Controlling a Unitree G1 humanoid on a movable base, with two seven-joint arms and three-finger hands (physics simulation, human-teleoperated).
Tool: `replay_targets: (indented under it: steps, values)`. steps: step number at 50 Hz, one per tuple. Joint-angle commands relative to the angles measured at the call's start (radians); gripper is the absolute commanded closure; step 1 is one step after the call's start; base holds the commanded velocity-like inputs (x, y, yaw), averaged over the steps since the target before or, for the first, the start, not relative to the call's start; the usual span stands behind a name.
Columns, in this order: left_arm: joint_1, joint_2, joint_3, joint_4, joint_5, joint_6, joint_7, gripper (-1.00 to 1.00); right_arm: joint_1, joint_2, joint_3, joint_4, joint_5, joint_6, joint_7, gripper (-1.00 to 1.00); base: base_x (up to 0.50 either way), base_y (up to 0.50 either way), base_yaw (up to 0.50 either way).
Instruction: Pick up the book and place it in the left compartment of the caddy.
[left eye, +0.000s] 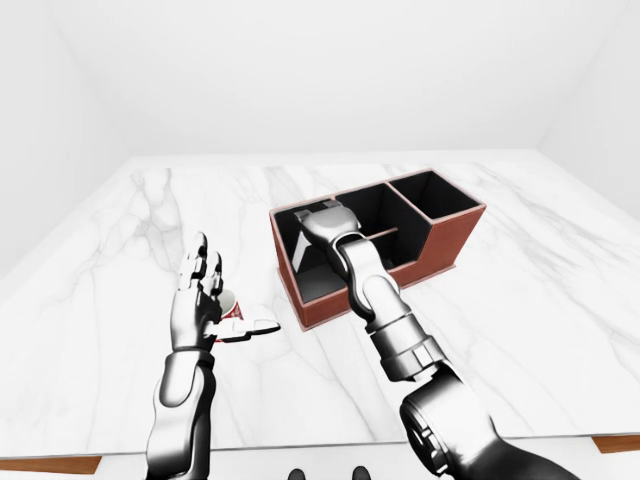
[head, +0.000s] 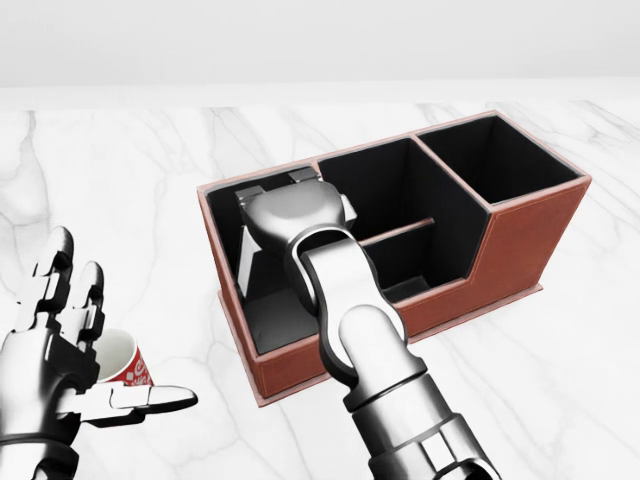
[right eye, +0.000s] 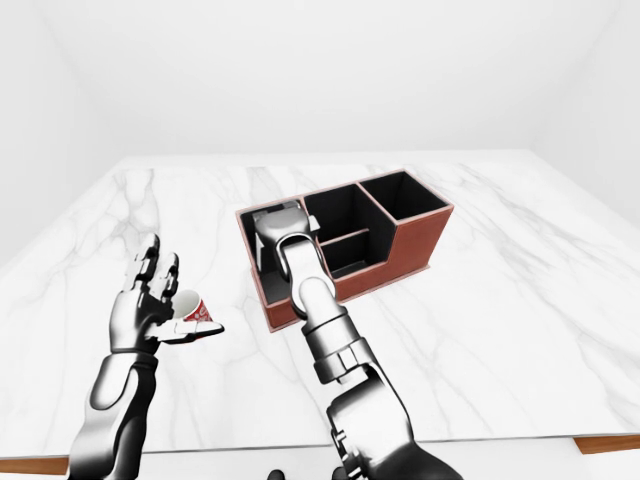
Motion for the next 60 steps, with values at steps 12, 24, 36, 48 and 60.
replay_targets:
  steps: [12, 24, 36, 48, 60]
  values:
    - [0.021, -0.004, -0.005, 0.020, 0.001, -0.032, -0.006, -1.00, -0.045, -0.018, -0.011, 0.130, 0.018, 0.000, -0.149, 1.00, 0.00, 0.00, 0.00]
    - [0.034, -0.005, 0.002, 0.024, -0.005, -0.047, -0.016, -1.00, -0.111, -0.029, -0.015, 0.294, 0.107, 0.000, -0.257, 1.00, 0.00, 0.00, 0.00]
    - [0.038, -0.008, 0.005, 0.031, -0.005, -0.061, -0.017, -1.00, -0.167, -0.037, -0.011, 0.469, 0.184, 0.000, -0.383, 1.00, 0.00, 0.00, 0.00]
    - [0.063, -0.014, 0.001, 0.027, -0.004, -0.082, -0.023, -1.00, -0.204, -0.048, -0.011, 0.580, 0.234, 0.000, -0.469, 1.00, 0.00, 0.00, 0.00]
    - [0.081, -0.017, 0.004, 0.027, -0.007, -0.098, -0.033, -1.00, -0.225, -0.048, -0.005, 0.658, 0.274, 0.000, -0.529, 1.00, 0.00, 0.00, 0.00]
